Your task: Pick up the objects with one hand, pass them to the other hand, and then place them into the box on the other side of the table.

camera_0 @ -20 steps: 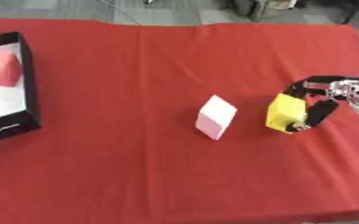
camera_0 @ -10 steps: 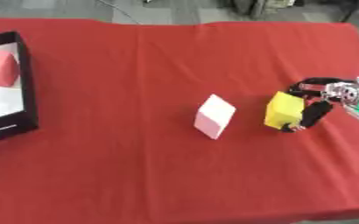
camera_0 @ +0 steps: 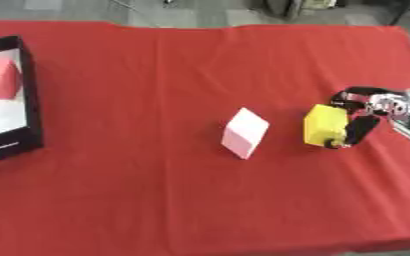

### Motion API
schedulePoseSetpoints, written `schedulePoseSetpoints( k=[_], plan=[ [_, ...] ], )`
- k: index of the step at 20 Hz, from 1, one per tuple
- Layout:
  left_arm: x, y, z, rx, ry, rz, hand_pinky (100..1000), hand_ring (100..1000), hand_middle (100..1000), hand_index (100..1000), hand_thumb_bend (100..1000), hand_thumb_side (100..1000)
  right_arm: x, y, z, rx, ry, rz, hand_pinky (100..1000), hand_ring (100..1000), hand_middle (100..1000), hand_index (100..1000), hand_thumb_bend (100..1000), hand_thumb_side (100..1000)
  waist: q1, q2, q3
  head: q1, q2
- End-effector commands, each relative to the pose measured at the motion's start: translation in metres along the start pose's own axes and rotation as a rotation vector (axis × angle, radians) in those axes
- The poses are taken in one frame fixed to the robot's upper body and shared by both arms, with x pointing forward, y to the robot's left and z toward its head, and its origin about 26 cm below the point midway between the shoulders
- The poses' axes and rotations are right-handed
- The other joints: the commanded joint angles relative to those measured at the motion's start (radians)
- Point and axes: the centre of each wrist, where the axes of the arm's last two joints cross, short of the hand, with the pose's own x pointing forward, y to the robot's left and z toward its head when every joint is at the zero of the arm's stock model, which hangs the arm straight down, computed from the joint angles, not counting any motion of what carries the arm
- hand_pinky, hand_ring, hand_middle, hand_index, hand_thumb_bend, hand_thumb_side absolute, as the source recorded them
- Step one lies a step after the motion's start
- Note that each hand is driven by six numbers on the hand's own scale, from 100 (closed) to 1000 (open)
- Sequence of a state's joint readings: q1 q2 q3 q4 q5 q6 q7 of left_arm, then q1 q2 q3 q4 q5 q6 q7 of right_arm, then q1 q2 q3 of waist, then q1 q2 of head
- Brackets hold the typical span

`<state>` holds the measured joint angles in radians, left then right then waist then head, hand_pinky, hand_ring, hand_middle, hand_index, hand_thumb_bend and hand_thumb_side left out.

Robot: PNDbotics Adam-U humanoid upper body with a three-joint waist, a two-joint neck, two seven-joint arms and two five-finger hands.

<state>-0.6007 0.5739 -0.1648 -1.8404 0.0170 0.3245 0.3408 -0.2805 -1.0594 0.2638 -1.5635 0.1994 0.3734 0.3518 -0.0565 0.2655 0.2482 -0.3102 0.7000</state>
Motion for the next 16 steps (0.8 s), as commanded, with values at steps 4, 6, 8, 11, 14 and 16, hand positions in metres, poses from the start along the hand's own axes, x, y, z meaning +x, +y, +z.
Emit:
schedulePoseSetpoints(
  k=[4, 6, 8, 11, 14, 16],
  plan=[
    [0.007, 0.009, -0.002, 0.020, -0.033, -0.013, 794, 550, 669, 650, 109, 695, 0.019, -0.026, 0.016, -0.122, -0.053, -0.015, 810, 666, 465, 592, 276, 100, 0.005, -0.017, -0.005, 0.005, -0.001],
    [0.008, 0.009, -0.002, 0.020, -0.034, -0.013, 794, 551, 671, 652, 109, 694, 0.031, -0.032, 0.022, -0.163, -0.089, -0.036, 807, 648, 459, 589, 228, 100, 0.006, -0.018, -0.007, 0.007, -0.003],
    [0.008, 0.010, -0.003, 0.019, -0.038, -0.014, 795, 551, 673, 654, 109, 692, 0.042, -0.035, 0.026, -0.190, -0.127, -0.057, 804, 631, 455, 588, 191, 100, 0.008, -0.019, -0.007, 0.009, -0.005],
    [0.010, 0.010, -0.003, 0.017, -0.043, -0.014, 795, 552, 679, 660, 109, 691, 0.060, -0.037, 0.032, -0.222, -0.192, -0.102, 801, 606, 447, 586, 111, 100, 0.012, -0.021, -0.006, 0.011, -0.009],
    [0.011, 0.010, -0.003, 0.012, -0.046, -0.011, 795, 553, 688, 671, 110, 692, 0.076, -0.037, 0.033, -0.256, -0.246, -0.159, 800, 584, 439, 584, 100, 100, 0.015, -0.021, -0.004, 0.014, -0.013],
    [0.013, 0.009, -0.004, 0.005, -0.052, -0.009, 796, 554, 693, 676, 111, 691, 0.087, -0.035, 0.033, -0.281, -0.282, -0.199, 802, 574, 439, 587, 100, 100, 0.017, -0.020, -0.003, 0.019, -0.016]
  ],
)
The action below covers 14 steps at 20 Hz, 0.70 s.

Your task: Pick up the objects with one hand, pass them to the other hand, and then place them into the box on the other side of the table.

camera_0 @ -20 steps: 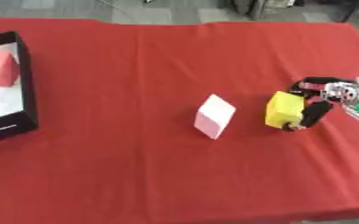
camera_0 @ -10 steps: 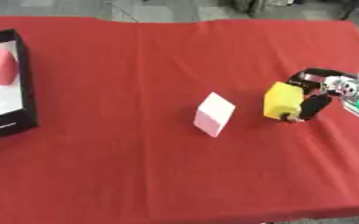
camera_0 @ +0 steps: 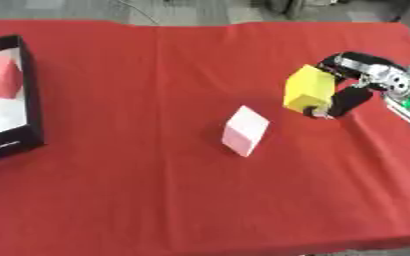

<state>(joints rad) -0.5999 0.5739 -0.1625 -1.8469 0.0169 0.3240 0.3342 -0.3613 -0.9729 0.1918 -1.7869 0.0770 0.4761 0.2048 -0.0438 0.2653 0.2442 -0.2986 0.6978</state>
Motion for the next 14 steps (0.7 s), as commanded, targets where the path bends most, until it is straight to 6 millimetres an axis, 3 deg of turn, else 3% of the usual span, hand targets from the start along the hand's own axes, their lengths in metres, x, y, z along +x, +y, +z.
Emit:
schedulePoseSetpoints(
  k=[1, 14],
  plan=[
    [0.013, 0.008, -0.005, 0.005, -0.051, -0.011, 797, 555, 696, 678, 111, 690, 0.019, -0.004, 0.001, -0.065, -0.058, -0.039, 803, 572, 439, 587, 100, 100, 0.006, -0.020, 0.003, 0.010, -0.016],
    [0.056, 0.004, -0.012, -0.131, -0.197, -0.052, 798, 568, 708, 696, 133, 642, 0.065, 0.029, -0.015, -0.173, -0.216, -0.212, 803, 523, 423, 585, 100, 100, 0.021, -0.024, 0.012, 0.048, -0.021]
  ],
)
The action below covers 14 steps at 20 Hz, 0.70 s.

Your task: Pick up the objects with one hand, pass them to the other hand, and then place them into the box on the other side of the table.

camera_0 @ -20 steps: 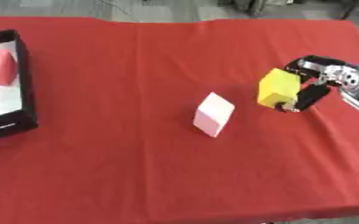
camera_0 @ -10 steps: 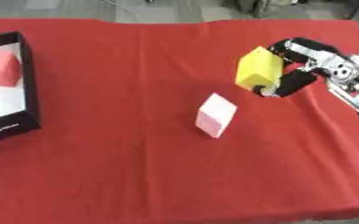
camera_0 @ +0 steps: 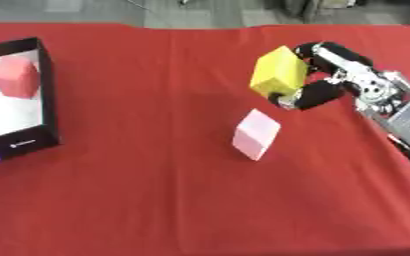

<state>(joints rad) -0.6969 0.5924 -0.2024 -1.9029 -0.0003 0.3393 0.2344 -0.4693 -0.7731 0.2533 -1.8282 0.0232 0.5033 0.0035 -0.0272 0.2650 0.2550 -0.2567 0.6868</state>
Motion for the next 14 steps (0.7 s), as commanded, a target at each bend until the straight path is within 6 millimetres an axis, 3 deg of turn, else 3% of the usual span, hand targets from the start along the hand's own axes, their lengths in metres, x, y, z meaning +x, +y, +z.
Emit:
schedulePoseSetpoints(
  k=[1, 14],
  plan=[
    [0.019, 0.006, -0.005, -0.042, -0.071, -0.043, 799, 569, 709, 697, 133, 638, 0.014, 0.005, -0.002, -0.040, -0.061, -0.021, 802, 520, 422, 585, 100, 100, 0.006, -0.025, 0.002, 0.008, -0.009],
    [0.068, -0.020, -0.009, -0.320, -0.204, -0.091, 801, 591, 725, 724, 133, 632, 0.036, 0.059, -0.017, -0.049, -0.187, -0.162, 814, 500, 414, 585, 100, 100, 0.022, -0.031, 0.003, 0.035, 0.001]
  ],
)
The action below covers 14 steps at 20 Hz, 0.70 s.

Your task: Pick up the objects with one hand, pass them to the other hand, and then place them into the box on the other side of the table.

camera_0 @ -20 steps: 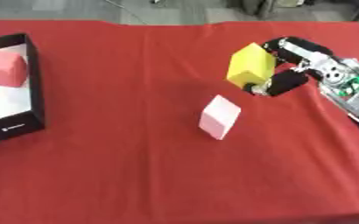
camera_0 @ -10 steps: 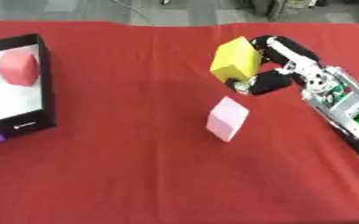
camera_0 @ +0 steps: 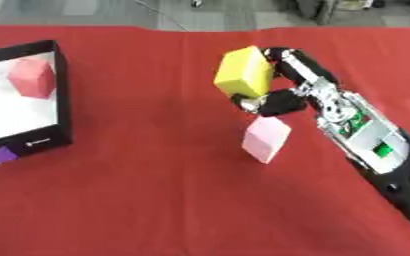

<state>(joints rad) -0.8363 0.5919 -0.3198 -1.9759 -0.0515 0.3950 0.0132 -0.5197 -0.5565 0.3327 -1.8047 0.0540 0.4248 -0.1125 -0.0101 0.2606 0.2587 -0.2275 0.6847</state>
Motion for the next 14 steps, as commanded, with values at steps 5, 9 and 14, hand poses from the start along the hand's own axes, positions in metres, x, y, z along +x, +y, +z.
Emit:
schedulePoseSetpoints(
  k=[5, 9, 14],
  plan=[
    [0.027, -0.014, -0.010, -0.159, -0.073, -0.036, 804, 600, 730, 728, 133, 645, 0.009, 0.023, -0.007, -0.040, -0.053, -0.049, 814, 497, 414, 587, 100, 100, 0.010, -0.030, 0.001, 0.010, 0.005],
    [0.038, -0.022, -0.014, -0.222, -0.100, -0.057, 807, 610, 735, 733, 135, 646, 0.008, 0.038, -0.010, -0.056, -0.060, -0.075, 813, 496, 413, 587, 100, 100, 0.012, -0.033, 0.004, 0.013, 0.008],
    [0.050, -0.035, -0.019, -0.302, -0.115, -0.096, 815, 629, 743, 742, 140, 652, 0.008, 0.054, -0.012, -0.062, -0.089, -0.087, 812, 497, 414, 589, 100, 100, 0.013, -0.035, 0.009, 0.018, 0.016]
  ],
)
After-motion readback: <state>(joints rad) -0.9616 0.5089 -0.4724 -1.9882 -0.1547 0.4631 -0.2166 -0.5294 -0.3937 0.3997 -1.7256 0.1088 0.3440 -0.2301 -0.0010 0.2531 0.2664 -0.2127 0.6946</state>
